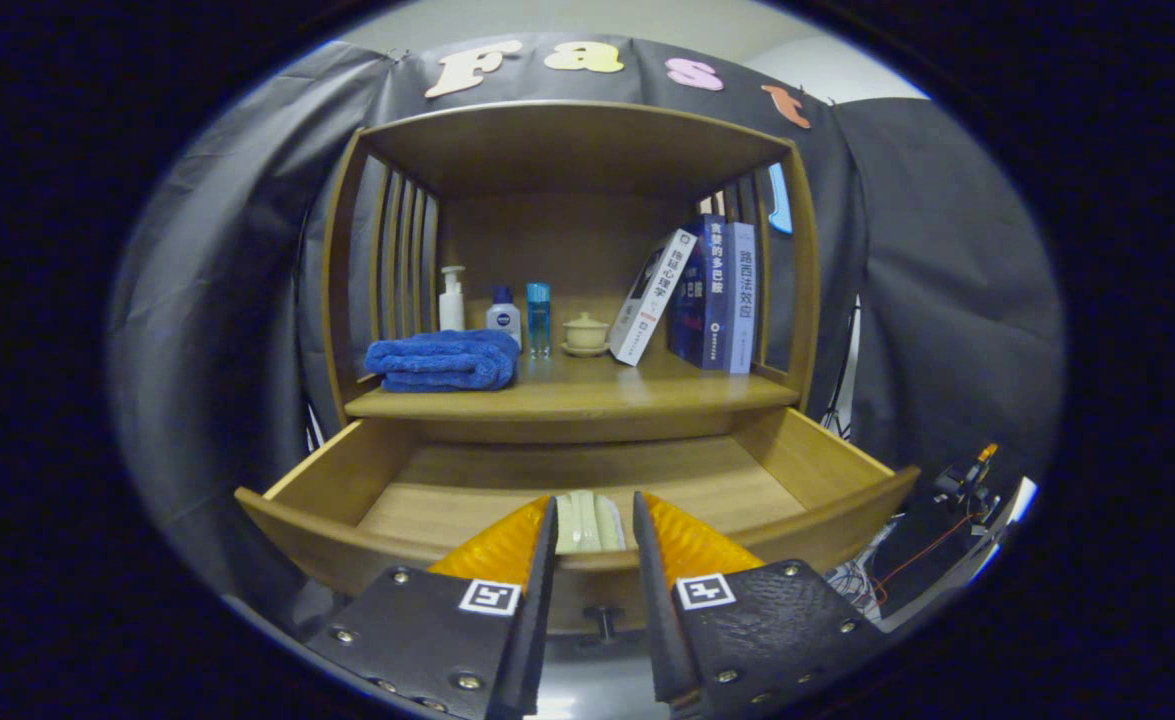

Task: Pull open the drawer, take out the items inside it, and place them on the countertop above the cabinet.

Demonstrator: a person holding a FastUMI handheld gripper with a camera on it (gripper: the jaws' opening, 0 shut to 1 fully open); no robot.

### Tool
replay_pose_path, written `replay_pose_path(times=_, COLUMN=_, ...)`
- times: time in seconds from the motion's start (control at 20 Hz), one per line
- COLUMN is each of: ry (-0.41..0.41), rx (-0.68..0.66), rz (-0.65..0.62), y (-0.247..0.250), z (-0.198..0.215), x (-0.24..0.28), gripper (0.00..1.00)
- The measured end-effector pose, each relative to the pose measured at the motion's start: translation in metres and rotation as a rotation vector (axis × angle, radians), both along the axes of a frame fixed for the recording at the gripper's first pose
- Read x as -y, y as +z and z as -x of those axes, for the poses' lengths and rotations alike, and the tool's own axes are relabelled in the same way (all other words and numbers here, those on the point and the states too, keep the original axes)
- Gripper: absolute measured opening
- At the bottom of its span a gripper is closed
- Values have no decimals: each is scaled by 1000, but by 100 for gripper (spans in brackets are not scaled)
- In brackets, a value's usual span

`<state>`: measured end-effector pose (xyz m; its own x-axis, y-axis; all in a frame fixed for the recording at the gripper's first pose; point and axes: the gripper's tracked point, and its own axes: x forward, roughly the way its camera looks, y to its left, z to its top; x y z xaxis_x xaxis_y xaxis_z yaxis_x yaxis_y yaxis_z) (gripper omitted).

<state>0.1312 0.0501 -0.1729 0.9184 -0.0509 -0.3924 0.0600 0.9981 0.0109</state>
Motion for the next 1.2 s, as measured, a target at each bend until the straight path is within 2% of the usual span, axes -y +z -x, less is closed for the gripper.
replay_pose_path(times=0.25, ry=3, rx=-188, rz=7, y=-28, z=-47, x=-4, gripper=43)
replay_pose_path(times=0.45, ry=29, rx=-340, rz=19, y=-56, z=-66, x=-8, gripper=43)
replay_pose_path(times=0.85, ry=26, rx=-621, rz=24, y=-117, z=-62, x=-4, gripper=43)
replay_pose_path(times=1.0, ry=35, rx=-622, rz=8, y=-123, z=-65, x=-7, gripper=43)
replay_pose_path(times=1.2, ry=20, rx=-609, rz=-16, y=-121, z=-68, x=-4, gripper=23)
